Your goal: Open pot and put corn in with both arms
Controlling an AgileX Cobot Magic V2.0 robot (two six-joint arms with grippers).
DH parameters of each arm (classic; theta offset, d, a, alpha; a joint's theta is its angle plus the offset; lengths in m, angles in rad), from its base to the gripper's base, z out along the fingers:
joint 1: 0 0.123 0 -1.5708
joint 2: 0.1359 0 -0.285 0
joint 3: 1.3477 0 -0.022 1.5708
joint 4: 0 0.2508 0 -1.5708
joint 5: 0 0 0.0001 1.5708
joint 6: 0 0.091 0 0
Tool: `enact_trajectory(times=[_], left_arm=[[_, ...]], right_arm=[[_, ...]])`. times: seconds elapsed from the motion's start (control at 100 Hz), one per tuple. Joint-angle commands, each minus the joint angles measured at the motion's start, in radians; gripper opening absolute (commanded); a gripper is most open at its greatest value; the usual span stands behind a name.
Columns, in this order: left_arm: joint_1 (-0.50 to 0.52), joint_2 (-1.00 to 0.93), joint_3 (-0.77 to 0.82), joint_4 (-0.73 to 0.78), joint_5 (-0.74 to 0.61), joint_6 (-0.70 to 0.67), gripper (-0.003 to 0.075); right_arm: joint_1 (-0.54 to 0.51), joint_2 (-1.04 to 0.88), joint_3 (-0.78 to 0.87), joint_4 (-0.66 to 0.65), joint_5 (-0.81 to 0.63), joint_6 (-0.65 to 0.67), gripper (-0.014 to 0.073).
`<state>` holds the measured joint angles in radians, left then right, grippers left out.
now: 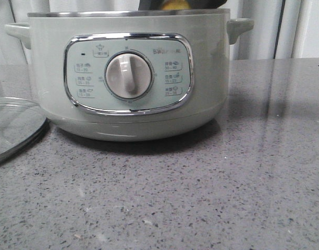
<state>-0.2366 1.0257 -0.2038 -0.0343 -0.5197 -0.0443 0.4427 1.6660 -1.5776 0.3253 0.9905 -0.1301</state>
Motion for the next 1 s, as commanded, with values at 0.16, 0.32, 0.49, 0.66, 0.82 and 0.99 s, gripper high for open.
enact_trajectory(times=[0.16,0.32,0.49,0.66,0.82,0.99], left_arm=[[0.002,-0.066,-0.029,-0.009,-0.089,-0.006,0.0360],[0.002,-0.152,-0.029,-0.009,-0.089,-0.006,0.0360],[0.002,-0.284,-0.038,-0.009,-0.087,-0.006,0.0347],[0.002,-0.445,-0.040,-0.009,-0.050,-0.006,0.0223],[0.002,-0.608,-0.040,-0.009,0.058,-0.006,0.0048],[0.002,-0.757,-0.040,-0.009,0.186,-0.006,-0.0020]], right_arm=[[0.000,-0.046,-0.037,0.021,-0.049,-0.014,0.0440],[0.000,-0.059,-0.059,0.017,-0.047,-0.026,0.0440],[0.000,-0.127,-0.090,-0.001,-0.049,-0.041,0.0393],[0.000,-0.225,-0.090,-0.037,-0.049,-0.041,0.0176],[0.000,-0.307,-0.090,-0.095,-0.049,-0.041,-0.0007],[0.000,-0.371,-0.090,-0.125,-0.053,-0.041,-0.0071]])
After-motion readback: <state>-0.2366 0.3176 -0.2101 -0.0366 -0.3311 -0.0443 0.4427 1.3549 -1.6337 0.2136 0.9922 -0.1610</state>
